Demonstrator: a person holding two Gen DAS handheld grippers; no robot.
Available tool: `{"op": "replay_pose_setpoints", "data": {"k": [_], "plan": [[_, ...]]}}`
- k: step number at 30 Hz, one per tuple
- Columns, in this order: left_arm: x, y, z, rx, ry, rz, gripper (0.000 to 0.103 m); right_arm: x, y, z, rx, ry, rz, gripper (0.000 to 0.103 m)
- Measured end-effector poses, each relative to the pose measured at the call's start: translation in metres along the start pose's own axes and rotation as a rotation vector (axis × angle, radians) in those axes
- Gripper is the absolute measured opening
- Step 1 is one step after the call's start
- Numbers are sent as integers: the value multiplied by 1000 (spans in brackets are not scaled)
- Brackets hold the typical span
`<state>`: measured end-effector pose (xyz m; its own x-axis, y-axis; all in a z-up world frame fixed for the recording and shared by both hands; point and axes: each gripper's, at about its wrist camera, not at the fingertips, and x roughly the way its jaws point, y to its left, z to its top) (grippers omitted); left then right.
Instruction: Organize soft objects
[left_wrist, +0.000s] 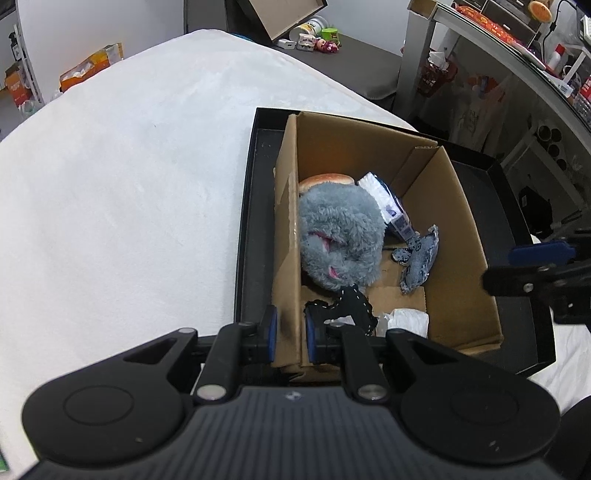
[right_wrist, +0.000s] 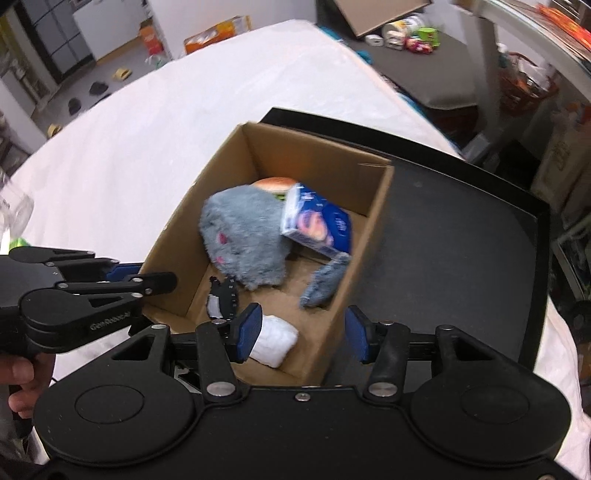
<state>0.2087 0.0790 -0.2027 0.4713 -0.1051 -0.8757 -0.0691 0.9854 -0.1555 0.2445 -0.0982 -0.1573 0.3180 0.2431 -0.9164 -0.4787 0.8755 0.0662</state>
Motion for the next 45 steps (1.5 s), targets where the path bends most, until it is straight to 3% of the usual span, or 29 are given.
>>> {"op": "replay_pose_setpoints", "data": {"k": [12,18,21,23,26,27,32,35,40,45], "plan": [[-17,-8,9,37,12,7,15,-36,-52,-21,205,-89,46,52],[-20,-10,10,42,43,17,21,-48,-71,-33,306,-132,78,64],[-21,-11,12,42,62,26,34,-56,-78,-40,341,-154,87,69],[-25,-12,13,44,67,29,52,-60,-82,-45,360,-165,91,69],[-32,-16,14,54,58,30,68,-68,-87,-53,386,-182,97,75],[-35,-17,15,60,55,34,70,-70,-88,-56,391,-190,93,81],[-50,-25,15,82,49,27,80,-82,-92,-68,418,-216,88,84],[-62,-31,16,91,41,31,85,-91,-92,-73,428,-245,81,92],[-86,-38,17,105,6,40,86,-110,-92,-82,443,-289,80,102],[-109,-43,16,103,-20,30,92,-124,-89,-90,446,-320,78,103]]}}
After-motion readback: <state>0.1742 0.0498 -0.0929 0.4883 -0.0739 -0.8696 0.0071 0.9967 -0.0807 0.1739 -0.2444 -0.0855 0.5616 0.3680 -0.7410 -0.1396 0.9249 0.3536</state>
